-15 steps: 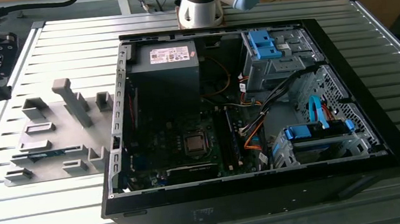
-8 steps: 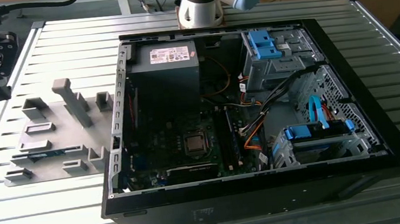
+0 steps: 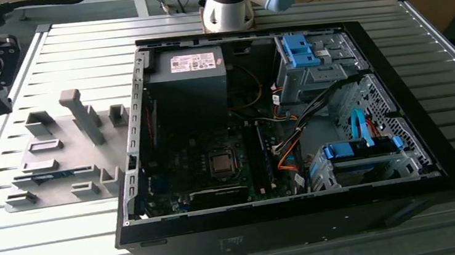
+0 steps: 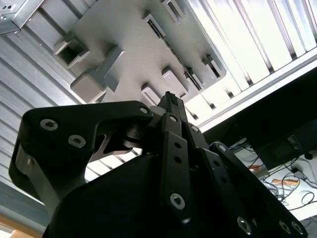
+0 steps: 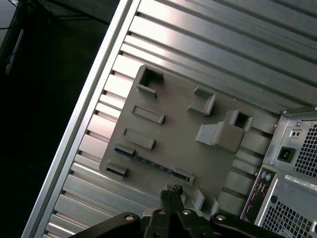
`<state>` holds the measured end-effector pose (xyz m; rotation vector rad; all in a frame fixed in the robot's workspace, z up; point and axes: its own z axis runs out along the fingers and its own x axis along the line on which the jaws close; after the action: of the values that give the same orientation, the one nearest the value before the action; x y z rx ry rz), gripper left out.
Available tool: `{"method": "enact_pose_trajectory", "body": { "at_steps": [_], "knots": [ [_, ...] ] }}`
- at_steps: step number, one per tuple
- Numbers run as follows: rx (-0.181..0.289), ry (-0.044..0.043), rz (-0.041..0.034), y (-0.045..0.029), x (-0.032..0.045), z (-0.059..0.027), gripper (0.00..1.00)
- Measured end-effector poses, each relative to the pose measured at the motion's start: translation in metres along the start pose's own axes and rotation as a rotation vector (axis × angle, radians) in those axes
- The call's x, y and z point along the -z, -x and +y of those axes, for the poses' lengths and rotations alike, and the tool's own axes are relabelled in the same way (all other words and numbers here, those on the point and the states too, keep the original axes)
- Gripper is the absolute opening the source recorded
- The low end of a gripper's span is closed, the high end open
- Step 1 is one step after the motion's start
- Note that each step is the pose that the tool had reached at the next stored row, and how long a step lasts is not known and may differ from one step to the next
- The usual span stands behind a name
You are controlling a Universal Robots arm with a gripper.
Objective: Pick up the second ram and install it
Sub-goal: 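Pick up the second ram and move it above second insertion slot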
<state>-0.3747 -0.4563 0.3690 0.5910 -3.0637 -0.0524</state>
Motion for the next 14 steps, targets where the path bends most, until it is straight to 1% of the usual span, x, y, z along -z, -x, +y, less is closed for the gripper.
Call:
{"method": "enact_pose_trajectory", "body": {
  "at_steps": [3, 12, 14],
  "knots": [
    [0.032, -0.0005, 0.0011, -0.0001, 0.0, 0.0, 0.11],
    [0.035, -0.0005, 0.0013, -0.0001, 0.0, 0.0, 0.11],
    [0.048, -0.0007, 0.0019, -0.0002, 0.0, 0.0001, 0.11]
  ]
}}
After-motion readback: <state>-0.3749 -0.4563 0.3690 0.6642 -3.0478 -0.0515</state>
